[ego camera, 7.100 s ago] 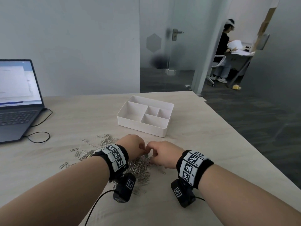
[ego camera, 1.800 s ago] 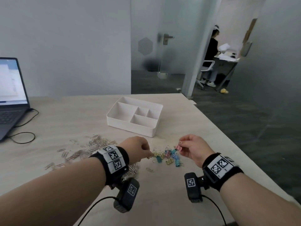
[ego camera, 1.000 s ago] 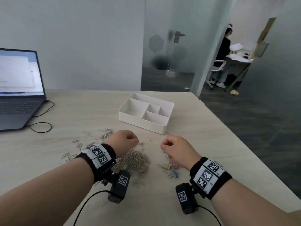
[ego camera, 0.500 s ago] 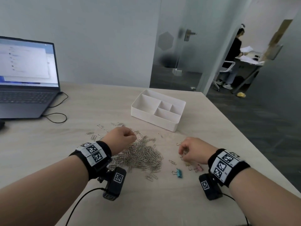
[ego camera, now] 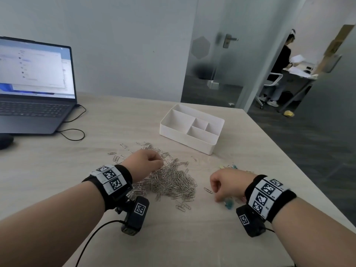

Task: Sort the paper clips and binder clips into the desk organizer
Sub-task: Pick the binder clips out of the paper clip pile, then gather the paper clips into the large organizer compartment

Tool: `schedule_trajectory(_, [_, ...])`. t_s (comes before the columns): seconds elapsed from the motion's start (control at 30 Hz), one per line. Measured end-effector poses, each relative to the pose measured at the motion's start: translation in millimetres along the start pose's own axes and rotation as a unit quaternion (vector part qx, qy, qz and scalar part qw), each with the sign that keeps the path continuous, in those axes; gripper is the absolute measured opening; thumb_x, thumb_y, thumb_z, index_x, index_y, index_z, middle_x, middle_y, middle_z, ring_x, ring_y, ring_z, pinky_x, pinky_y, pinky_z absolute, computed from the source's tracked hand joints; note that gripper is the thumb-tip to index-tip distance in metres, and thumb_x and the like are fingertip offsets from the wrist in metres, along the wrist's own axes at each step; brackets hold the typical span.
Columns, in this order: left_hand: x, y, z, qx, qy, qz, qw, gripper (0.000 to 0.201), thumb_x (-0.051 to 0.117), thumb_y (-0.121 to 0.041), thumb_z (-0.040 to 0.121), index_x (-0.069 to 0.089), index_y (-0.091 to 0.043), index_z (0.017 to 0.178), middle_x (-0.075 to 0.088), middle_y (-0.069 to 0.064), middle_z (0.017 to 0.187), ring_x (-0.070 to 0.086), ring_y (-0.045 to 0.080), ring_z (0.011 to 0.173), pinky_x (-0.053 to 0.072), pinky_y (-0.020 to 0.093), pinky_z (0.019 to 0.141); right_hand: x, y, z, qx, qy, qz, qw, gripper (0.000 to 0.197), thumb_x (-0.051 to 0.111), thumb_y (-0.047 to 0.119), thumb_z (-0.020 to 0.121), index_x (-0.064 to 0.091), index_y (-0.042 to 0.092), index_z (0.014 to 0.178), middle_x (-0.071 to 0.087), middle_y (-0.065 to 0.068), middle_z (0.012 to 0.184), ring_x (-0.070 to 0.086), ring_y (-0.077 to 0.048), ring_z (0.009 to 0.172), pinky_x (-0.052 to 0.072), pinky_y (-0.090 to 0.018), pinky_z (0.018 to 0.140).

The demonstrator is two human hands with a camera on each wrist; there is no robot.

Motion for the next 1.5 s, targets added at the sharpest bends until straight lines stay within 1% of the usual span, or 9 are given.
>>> schedule_trajectory(0.13, [0.2, 2.8, 1.3, -0.006, -0.002, 0.006, 1.000, 0.014, 0.066, -0.033, 0.091, 0.069, -0.025, 0.080, 0.067, -0.008, 0.073, 0.050, 0.002, 0.049, 0.039, 0.019, 0.049, -9.2, -14.6, 1.3, 0.037, -0.062, -0.018, 0.997, 0.013, 0.075, 0.025, 0.077, 0.066, 0.022, 0.086, 0.067, 0.007, 0.091, 0.062, -0.012, 0.084, 0.051, -0.027, 0.072])
schedule_trajectory(0.33, [0.3, 5.0, 2.3, -0.006, -0.009, 0.012, 1.000, 0.016, 0.065, -0.035, 0.090, 0.068, -0.025, 0.079, 0.065, -0.008, 0.072, 0.052, 0.006, 0.054, 0.041, 0.022, 0.053, -2.6, 15.1, 9.5, 0.001, -0.060, 0.009, 0.998, 0.009, 0.068, 0.022, 0.082, 0.070, 0.022, 0.090, 0.066, 0.009, 0.091, 0.058, -0.011, 0.083, 0.042, -0.020, 0.061])
schedule_trajectory(0.6, [-11.4, 13.2, -1.4, -0.018, -0.051, 0.041, 0.998, 0.016, 0.062, -0.031, 0.090, 0.067, -0.023, 0.078, 0.060, -0.009, 0.062, 0.054, 0.010, 0.056, 0.044, 0.022, 0.053, -4.6, 65.0, 42.0, -0.048, -0.091, 0.115, 0.988, 0.006, 0.065, 0.017, 0.087, 0.071, 0.018, 0.087, 0.074, 0.003, 0.081, 0.066, -0.009, 0.070, 0.050, -0.024, 0.064])
schedule_trajectory(0.7, [-25.4, 23.3, -1.6, -0.030, -0.095, 0.047, 0.994, 0.010, 0.061, -0.028, 0.088, 0.069, -0.029, 0.082, 0.067, -0.009, 0.083, 0.063, 0.015, 0.072, 0.048, 0.024, 0.063, -16.8, 53.2, 55.9, -0.011, -0.187, 0.183, 0.965, 0.013, 0.057, 0.020, 0.090, 0.070, 0.021, 0.094, 0.071, 0.005, 0.093, 0.066, -0.014, 0.086, 0.054, -0.031, 0.079])
schedule_trajectory(0.87, [-50.6, 56.5, 9.0, -0.048, -0.149, 0.105, 0.982, 0.031, 0.063, -0.031, 0.085, 0.065, -0.031, 0.116, 0.050, -0.003, 0.141, 0.048, 0.017, 0.127, 0.039, 0.037, 0.107, -31.8, 30.1, 71.0, 0.040, -0.305, 0.234, 0.922, 0.033, 0.056, 0.024, 0.090, 0.059, 0.023, 0.122, 0.053, -0.001, 0.124, 0.055, -0.016, 0.101, 0.044, -0.030, 0.091])
schedule_trajectory(1.03, [-50.7, 87.4, 27.1, -0.135, -0.070, 0.191, 0.970, 0.072, 0.057, -0.053, 0.082, 0.036, -0.035, 0.148, 0.020, 0.004, 0.162, 0.015, 0.025, 0.150, 0.022, 0.049, 0.120, -49.4, 20.1, 89.0, 0.086, -0.281, 0.213, 0.932, 0.055, 0.048, 0.025, 0.094, 0.039, 0.023, 0.148, 0.031, -0.006, 0.152, 0.055, -0.026, 0.120, 0.044, -0.037, 0.103])
schedule_trajectory(1.17, [-45.5, 84.8, 35.7, -0.150, -0.020, 0.223, 0.963, 0.082, 0.052, -0.058, 0.083, 0.021, -0.032, 0.154, 0.010, 0.004, 0.165, 0.006, 0.028, 0.151, 0.015, 0.051, 0.121, -58.6, 15.1, 113.2, 0.119, -0.222, 0.152, 0.956, 0.052, 0.043, 0.022, 0.095, 0.042, 0.016, 0.147, 0.048, -0.010, 0.146, 0.053, -0.031, 0.125, 0.045, -0.037, 0.100])
schedule_trajectory(1.4, [-31.4, 54.2, 44.7, -0.089, 0.066, 0.245, 0.963, 0.081, 0.051, -0.061, 0.087, 0.023, -0.026, 0.154, 0.021, 0.003, 0.162, 0.015, 0.027, 0.150, 0.019, 0.050, 0.119, -59.7, 10.0, 145.0, 0.130, -0.190, 0.085, 0.969, 0.032, 0.045, 0.011, 0.089, 0.064, 0.017, 0.113, 0.068, -0.009, 0.112, 0.062, -0.032, 0.096, 0.050, -0.033, 0.081])
schedule_trajectory(1.5, [-21.0, 36.2, 41.4, -0.060, 0.134, 0.204, 0.968, 0.068, 0.056, -0.054, 0.091, 0.038, -0.023, 0.149, 0.043, 0.002, 0.152, 0.041, 0.023, 0.137, 0.034, 0.036, 0.111, -58.1, 5.8, 151.4, 0.135, -0.196, 0.064, 0.969, 0.027, 0.046, 0.014, 0.088, 0.064, 0.020, 0.108, 0.068, -0.006, 0.108, 0.061, -0.030, 0.093, 0.047, -0.032, 0.076])
Point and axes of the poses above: each hand's wrist, its own z-axis towards the middle knuckle, its own x-axis out of the palm, y = z × x, the point moved 5 cm from there along z, towards the middle knuckle
